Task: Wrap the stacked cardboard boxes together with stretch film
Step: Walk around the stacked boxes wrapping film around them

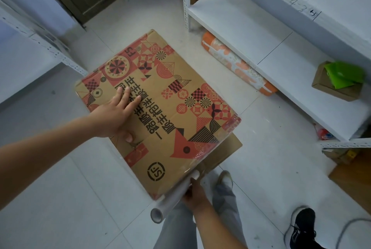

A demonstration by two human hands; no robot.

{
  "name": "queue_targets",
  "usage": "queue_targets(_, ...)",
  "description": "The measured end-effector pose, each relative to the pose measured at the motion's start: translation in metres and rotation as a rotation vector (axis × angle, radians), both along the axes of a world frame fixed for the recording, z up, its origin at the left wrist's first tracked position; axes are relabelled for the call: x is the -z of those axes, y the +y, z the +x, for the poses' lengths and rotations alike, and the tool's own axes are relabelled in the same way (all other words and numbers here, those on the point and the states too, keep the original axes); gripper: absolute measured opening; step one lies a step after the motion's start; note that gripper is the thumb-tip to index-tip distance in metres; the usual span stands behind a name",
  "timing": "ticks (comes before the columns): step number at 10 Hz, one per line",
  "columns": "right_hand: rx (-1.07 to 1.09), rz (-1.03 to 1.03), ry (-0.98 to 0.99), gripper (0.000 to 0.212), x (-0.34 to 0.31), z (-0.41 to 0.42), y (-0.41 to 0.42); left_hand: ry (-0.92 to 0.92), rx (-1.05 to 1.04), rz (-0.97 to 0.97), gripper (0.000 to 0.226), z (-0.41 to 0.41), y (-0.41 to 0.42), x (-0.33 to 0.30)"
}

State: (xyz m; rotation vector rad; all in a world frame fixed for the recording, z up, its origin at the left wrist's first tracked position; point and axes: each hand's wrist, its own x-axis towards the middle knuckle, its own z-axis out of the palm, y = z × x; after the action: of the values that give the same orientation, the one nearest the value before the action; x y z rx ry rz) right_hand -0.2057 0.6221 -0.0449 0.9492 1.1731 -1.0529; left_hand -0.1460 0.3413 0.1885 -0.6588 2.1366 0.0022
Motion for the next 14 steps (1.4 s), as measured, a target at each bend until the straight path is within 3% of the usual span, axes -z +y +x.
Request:
queue_targets(1,0.042,-0.038,-0.022,0.061,-0.021,-0.017,-0.002,-0.011,-0.026,0.008,0.122,-0.002,0.002,0.002)
queue_targets(4,-0.213,-0.130,-0.019,0.037,0.013,-0.023,0.000,-0.055,-0.168,0.054,0.125,-0.010,0.000,0.004)
queue_targets(5,-0.369,-0.209,0.094,0.021,0.002,-0.029,0.010,-0.051,-0.187,0.063,0.125,-0.012,0.000,0.001)
queue_targets(6,-0.330,-0.136,0.008,0.021,0.011,-0.036,0.021,-0.049,-0.202,0.067,0.126,-0.014,0.000,0.001)
queue_targets(7,-0.170,-0.006,-0.106,0.042,0.021,-0.039,0.026,-0.050,-0.236,0.073,0.128,-0.017,0.000,0.002)
queue_targets(8,-0.265,-0.016,-0.098,0.056,0.031,-0.042,0.018,-0.050,-0.246,0.084,0.129,-0.015,-0.001,0.003)
queue_targets(9,-0.360,-0.170,-0.099,0.031,0.019,-0.058,0.007,-0.030,-0.261,0.091,0.129,-0.013,-0.001,0.004)
queue_targets(10,-0.457,-0.196,-0.125,0.016,0.015,-0.077,0.001,-0.010,-0.261,0.095,0.129,-0.012,-0.003,0.007)
queue_targets(11,-0.452,-0.132,-0.140,0.015,0.012,-0.090,0.003,-0.013,-0.247,0.078,0.130,-0.009,-0.003,0.010)
queue_targets(12,-0.271,-0.193,-0.148,0.024,0.009,-0.103,0.000,-0.002,-0.227,0.054,0.129,-0.007,-0.004,0.014)
queue_targets(13,-0.265,-0.175,-0.225,0.028,0.003,-0.109,-0.004,0.002,-0.219,0.040,0.128,-0.006,-0.006,0.016)
queue_targets(14,-0.358,-0.179,-0.177,0.018,-0.001,-0.108,-0.003,0.029,-0.207,0.027,0.127,-0.002,-0.006,0.019)
